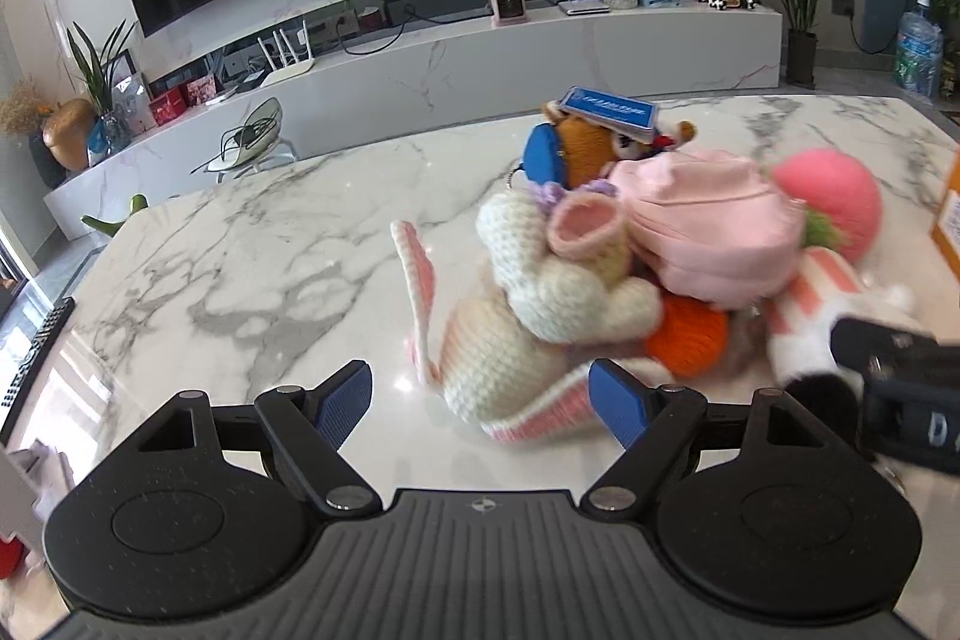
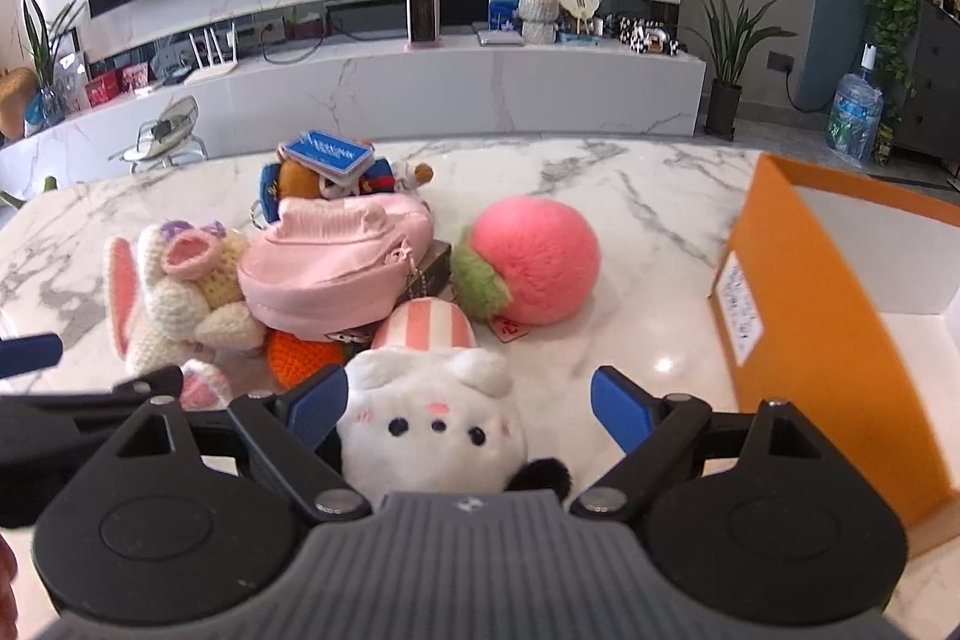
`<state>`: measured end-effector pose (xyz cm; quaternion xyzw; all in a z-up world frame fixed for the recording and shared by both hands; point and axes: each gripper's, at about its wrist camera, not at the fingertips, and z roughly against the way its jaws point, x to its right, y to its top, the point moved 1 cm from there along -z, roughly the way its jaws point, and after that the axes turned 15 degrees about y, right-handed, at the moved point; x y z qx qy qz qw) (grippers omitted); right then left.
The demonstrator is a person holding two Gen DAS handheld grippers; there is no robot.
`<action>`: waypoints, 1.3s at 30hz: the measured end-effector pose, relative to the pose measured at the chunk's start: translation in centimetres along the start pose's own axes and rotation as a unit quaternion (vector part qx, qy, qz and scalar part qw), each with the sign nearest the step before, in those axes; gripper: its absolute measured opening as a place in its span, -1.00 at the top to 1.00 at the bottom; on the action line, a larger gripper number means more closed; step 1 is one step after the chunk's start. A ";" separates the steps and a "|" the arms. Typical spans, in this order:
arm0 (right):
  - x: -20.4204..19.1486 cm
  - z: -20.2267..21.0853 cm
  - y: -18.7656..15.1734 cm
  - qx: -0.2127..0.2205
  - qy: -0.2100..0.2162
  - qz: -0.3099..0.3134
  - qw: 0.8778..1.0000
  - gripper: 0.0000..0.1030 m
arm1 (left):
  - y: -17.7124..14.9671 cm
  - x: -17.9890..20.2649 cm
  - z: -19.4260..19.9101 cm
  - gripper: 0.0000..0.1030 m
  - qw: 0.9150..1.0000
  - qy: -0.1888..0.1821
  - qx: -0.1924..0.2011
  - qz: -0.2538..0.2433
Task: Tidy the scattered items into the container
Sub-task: 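Grasp the crocheted bunny with the left tool while the right tool grasps the white cow plush, then carry the bunny and cow plush in both tools over the orange box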
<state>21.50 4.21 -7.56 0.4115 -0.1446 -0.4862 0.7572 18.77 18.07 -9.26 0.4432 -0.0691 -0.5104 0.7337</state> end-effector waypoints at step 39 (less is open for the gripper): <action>-2.1 2.3 -5.6 -0.097 0.043 0.014 0.994 -0.44 | -7.5 -0.1 5.1 -0.30 0.993 -0.067 -0.047 -0.083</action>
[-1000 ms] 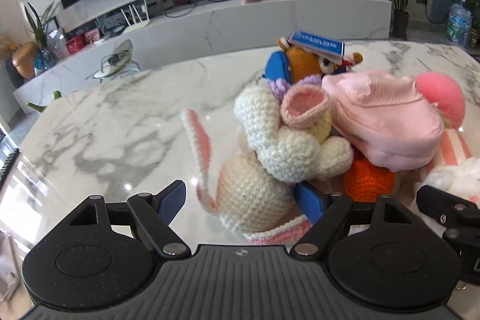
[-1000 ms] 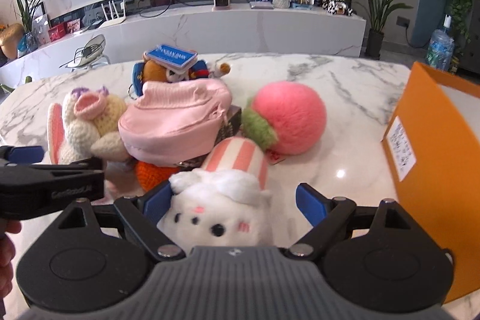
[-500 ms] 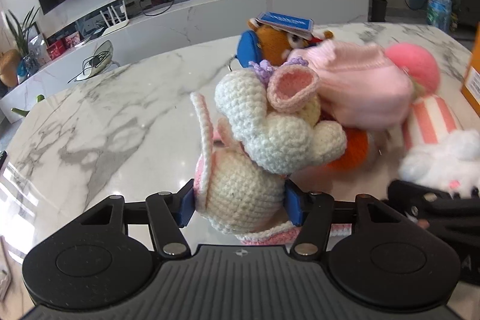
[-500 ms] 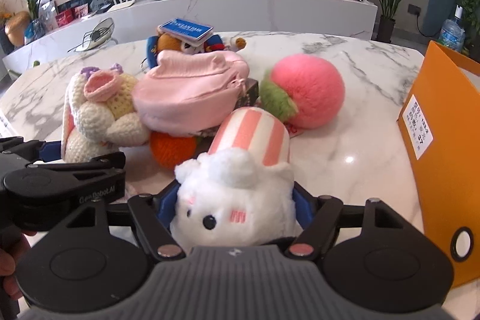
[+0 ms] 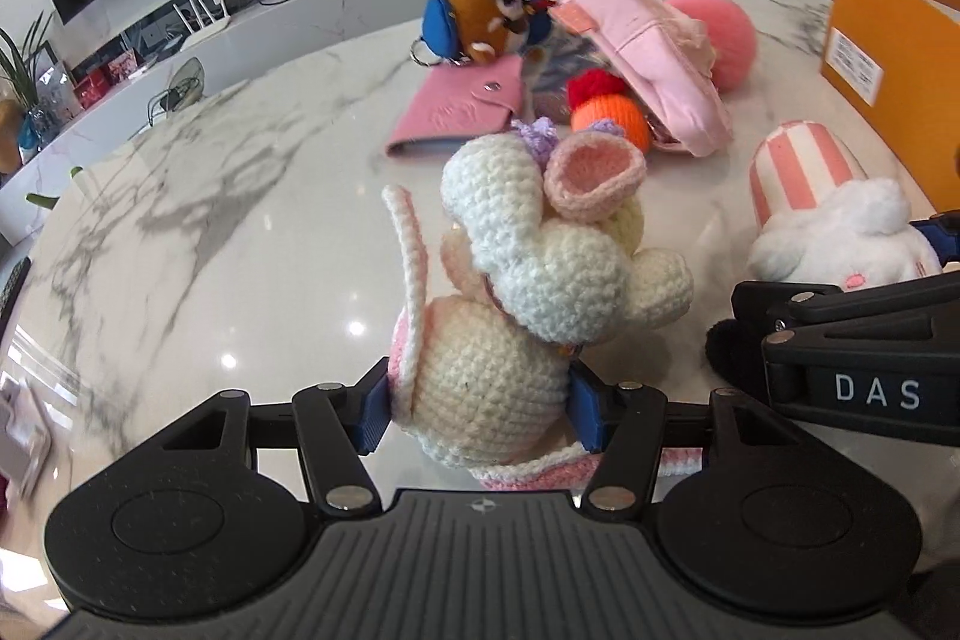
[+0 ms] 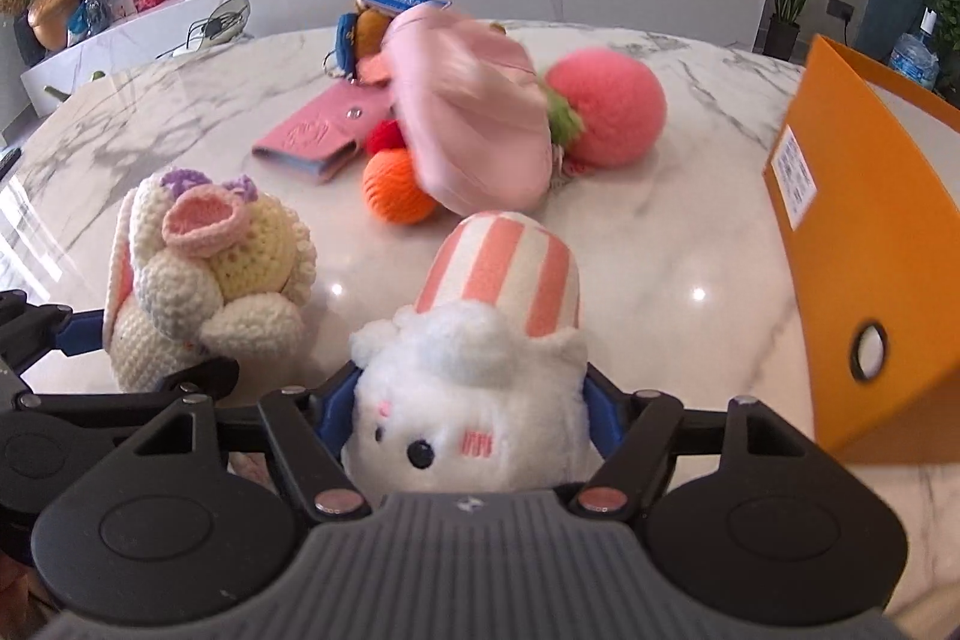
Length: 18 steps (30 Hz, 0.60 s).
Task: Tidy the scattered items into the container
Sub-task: 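Carry the bunny and cow plush in both tools over the orange box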
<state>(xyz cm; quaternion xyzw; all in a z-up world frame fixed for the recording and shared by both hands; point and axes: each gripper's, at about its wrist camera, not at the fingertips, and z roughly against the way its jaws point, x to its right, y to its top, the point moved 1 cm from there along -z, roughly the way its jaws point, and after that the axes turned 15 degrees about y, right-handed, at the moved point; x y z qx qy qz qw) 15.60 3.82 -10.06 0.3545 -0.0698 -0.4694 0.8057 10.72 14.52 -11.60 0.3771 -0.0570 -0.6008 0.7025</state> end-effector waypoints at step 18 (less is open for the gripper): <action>-0.8 7.4 -3.0 0.053 -0.006 0.005 0.999 -0.42 | -1.9 -0.2 7.6 -0.26 0.999 0.004 0.050 0.019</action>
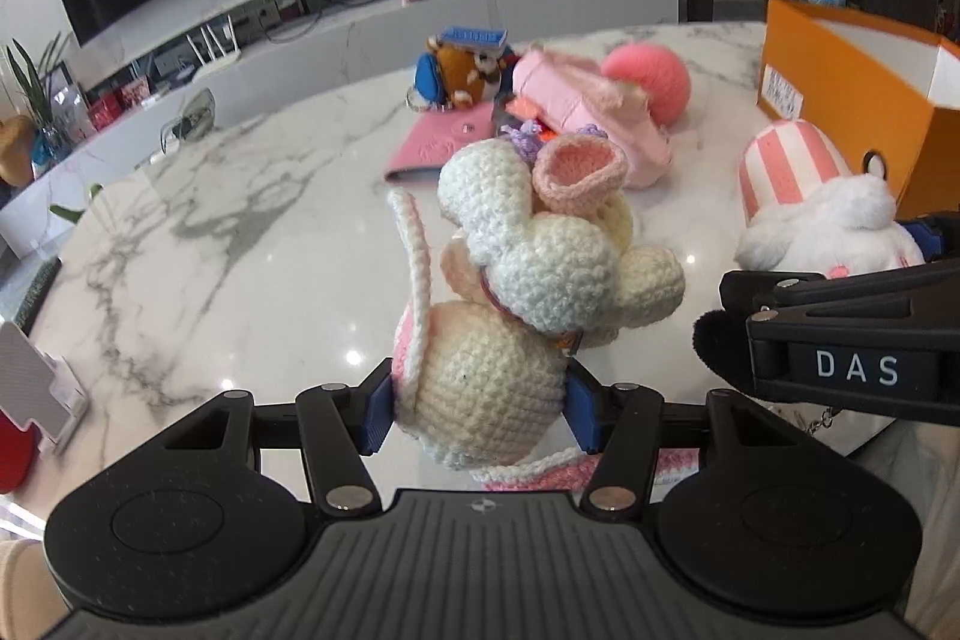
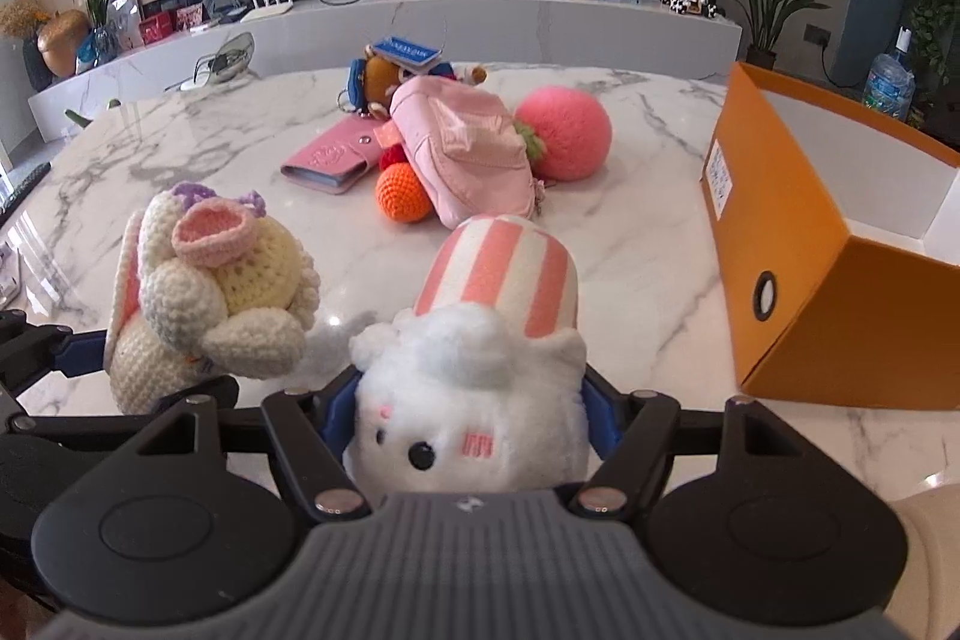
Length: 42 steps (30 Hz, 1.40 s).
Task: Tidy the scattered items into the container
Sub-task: 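Carry the bunny and cow plush in both tools over the orange box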
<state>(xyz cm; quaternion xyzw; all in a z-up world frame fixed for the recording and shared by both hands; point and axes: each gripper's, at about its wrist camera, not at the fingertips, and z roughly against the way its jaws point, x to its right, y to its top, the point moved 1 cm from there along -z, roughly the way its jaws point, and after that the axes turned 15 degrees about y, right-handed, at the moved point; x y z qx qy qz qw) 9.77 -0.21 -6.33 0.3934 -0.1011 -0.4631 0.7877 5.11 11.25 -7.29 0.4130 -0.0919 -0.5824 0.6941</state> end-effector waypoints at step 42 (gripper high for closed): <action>16.7 15.3 2.9 0.221 -0.128 -0.098 0.962 -0.43 | 12.0 15.4 9.3 -0.27 0.975 -0.108 0.179 -0.078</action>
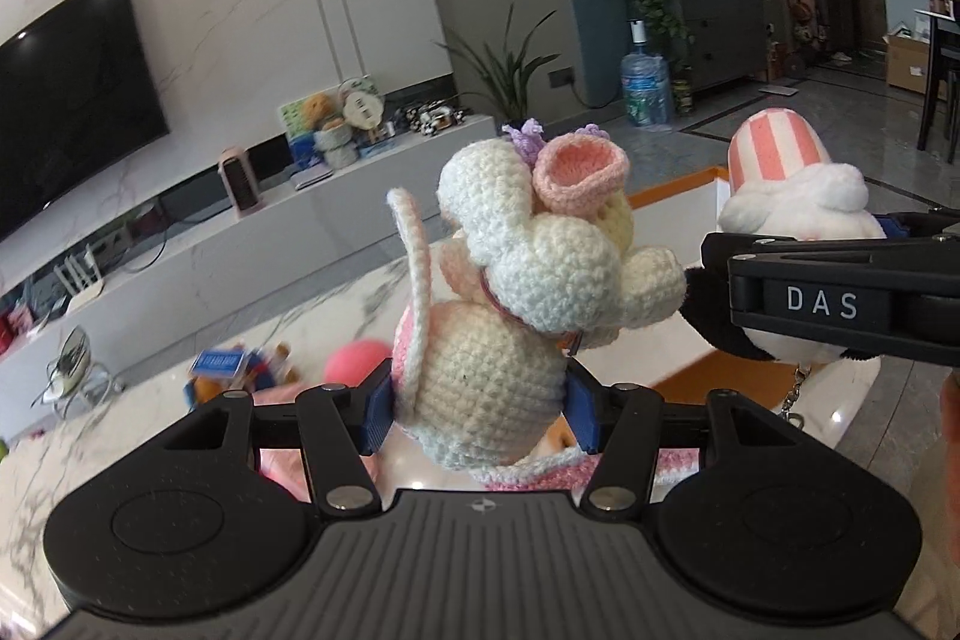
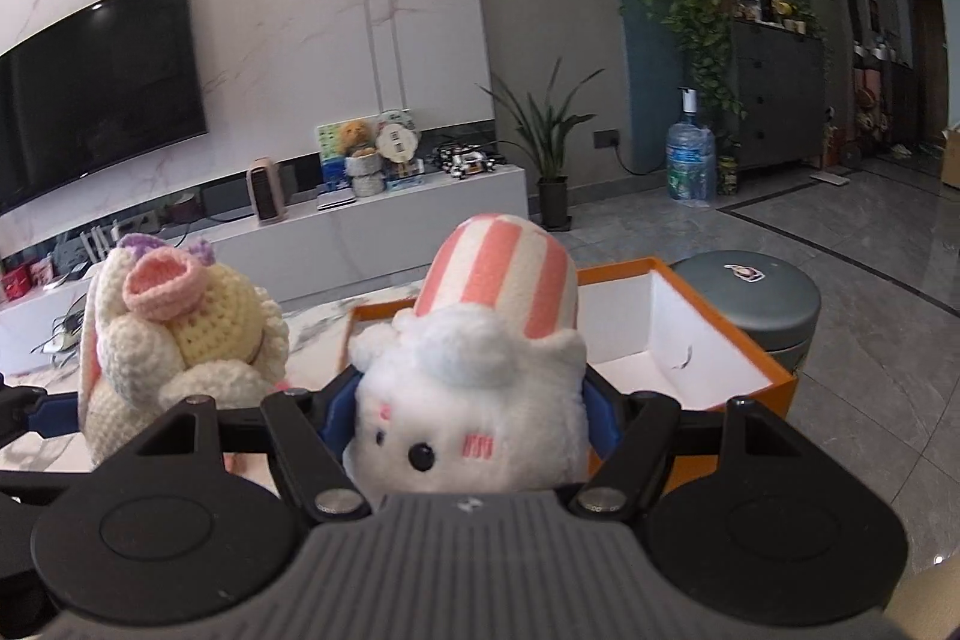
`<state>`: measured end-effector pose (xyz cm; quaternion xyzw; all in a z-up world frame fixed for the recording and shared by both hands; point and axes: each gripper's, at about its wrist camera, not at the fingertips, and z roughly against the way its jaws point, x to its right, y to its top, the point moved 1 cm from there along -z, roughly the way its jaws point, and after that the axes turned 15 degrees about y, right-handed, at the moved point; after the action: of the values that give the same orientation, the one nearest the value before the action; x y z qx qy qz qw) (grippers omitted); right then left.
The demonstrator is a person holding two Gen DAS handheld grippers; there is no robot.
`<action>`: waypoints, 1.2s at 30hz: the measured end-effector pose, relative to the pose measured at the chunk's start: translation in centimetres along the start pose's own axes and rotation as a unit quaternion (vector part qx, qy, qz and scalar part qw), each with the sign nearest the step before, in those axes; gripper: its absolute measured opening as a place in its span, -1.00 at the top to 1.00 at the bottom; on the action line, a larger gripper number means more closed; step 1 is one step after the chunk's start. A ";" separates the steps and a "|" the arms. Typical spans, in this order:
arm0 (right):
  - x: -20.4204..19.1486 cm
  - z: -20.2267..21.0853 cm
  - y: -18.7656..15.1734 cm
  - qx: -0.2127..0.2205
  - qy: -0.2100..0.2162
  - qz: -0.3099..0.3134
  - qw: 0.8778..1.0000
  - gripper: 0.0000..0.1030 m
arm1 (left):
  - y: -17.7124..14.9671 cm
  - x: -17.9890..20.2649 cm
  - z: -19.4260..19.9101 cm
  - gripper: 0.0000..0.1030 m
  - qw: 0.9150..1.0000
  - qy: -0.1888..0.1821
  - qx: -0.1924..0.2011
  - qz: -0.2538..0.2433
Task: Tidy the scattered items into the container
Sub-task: 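Carry the bunny and cow plush in both tools over the orange box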
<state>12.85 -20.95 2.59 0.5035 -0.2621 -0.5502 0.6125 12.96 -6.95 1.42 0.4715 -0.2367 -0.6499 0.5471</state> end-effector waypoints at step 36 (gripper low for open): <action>10.2 -15.0 -0.5 -0.136 -0.034 -0.059 0.988 -0.44 | 2.3 9.6 -13.2 -0.31 0.994 0.013 -0.038 -0.103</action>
<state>28.40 -25.56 -5.54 0.4109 -0.1754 -0.6328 0.6325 25.96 -13.82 -5.93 0.4807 -0.1543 -0.7052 0.4978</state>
